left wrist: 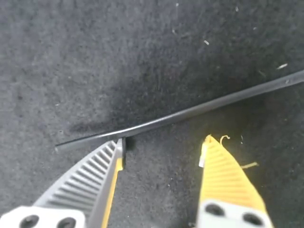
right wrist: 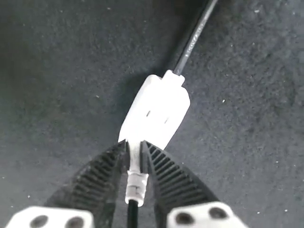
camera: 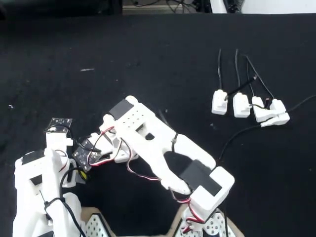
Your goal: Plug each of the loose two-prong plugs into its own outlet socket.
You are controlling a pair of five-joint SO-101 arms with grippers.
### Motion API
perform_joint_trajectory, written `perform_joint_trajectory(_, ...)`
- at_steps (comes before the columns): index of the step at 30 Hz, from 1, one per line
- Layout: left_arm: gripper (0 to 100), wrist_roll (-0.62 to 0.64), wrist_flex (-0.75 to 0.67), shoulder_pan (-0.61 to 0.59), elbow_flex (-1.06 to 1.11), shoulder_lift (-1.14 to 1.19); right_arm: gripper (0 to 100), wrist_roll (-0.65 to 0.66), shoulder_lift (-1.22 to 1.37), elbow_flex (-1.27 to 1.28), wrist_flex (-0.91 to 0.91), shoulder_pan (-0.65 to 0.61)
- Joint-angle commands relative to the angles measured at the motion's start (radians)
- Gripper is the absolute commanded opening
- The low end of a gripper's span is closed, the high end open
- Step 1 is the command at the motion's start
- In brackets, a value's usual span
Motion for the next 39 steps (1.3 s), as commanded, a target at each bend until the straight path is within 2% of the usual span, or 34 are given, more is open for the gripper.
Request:
perform_joint_trajectory(1, 26, 0.000, -0.023, -0.002, 0.015, -0.002, 12.3, -0.063, -0.013, -0.085, -0.014, -0.020)
perform_joint_trajectory(5, 26, 0.000, -0.023, -0.002, 0.015, -0.002, 13.4, -0.094, -0.015, -0.162, 0.002, -0.029)
perform_joint_trajectory(10, 26, 0.000, -0.023, -0.002, 0.015, -0.002, 13.6, -0.094, -0.068, -0.246, 0.104, -0.063)
perform_joint_trajectory(16, 26, 0.000, -0.023, -0.002, 0.015, -0.002, 13.9, -0.094, -0.102, -0.214, 0.181, -0.092)
perform_joint_trajectory(20, 26, 0.000, -0.023, -0.002, 0.015, -0.002, 14.5, -0.144, -0.102, -0.162, 0.157, -0.089)
perform_joint_trajectory(25, 26, 0.000, -0.023, -0.002, 0.015, -0.002, 27.0, -0.295, -0.102, -0.102, 0.057, -0.089)
perform_joint_trajectory(27, 26, 0.000, -0.023, -0.002, 0.015, -0.002, 29.6, -0.298, -0.102, -0.084, 0.038, -0.089)
perform_joint_trajectory(39, 26, 0.025, -0.026, -0.013, 0.012, -0.002, 29.6, -0.302, 0.056, -0.110, -0.049, -0.021)
